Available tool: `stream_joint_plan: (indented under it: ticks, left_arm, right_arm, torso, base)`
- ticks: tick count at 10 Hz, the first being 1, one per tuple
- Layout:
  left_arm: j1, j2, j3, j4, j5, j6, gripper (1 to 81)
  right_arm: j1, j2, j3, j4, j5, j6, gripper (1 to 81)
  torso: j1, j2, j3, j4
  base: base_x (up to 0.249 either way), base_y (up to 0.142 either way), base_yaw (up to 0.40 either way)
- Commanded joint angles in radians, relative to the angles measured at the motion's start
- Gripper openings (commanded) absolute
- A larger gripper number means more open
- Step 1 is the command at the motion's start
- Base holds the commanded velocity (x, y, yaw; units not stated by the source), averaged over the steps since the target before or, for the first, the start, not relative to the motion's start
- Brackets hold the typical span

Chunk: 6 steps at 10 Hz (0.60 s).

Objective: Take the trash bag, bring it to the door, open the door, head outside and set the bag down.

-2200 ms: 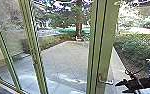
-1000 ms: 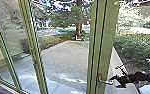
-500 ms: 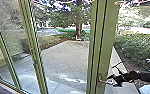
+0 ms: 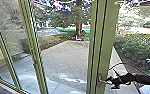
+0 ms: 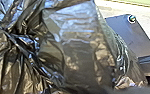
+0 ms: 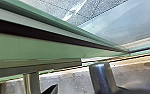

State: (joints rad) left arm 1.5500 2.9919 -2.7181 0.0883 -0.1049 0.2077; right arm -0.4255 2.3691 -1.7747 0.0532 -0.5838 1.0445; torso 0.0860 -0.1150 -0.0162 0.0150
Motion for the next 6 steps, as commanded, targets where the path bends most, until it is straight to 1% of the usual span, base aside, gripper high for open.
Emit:
stream_joint_plan:
  ticks: [1, 5, 6]
  left_arm:
    - [-0.044, -0.004, -0.002, -0.007, 0.048, 0.002, 1.0]
    - [-0.044, -0.002, -0.002, -0.007, 0.048, 0.002, 1.0]
    - [-0.044, -0.001, -0.002, -0.007, 0.048, 0.002, 1.0]
  right_arm:
    - [0.119, 0.011, -0.032, 0.019, -0.022, 0.008, 81.1]
    - [0.052, 0.043, -0.089, 0.014, -0.022, 0.008, 81.1]
    - [0.041, 0.049, -0.081, 0.011, -0.024, 0.008, 81.1]
  torso:
    - [0.0, 0.0, 0.0, 0.0]
    - [0.0, 0.0, 0.0, 0.0]
    - [0.0, 0.0, 0.0, 0.0]
  base:
    - [0.0, 0.0, 0.0]
    - [0.0, 0.0, 0.0]
    - [0.0, 0.0, 0.0]
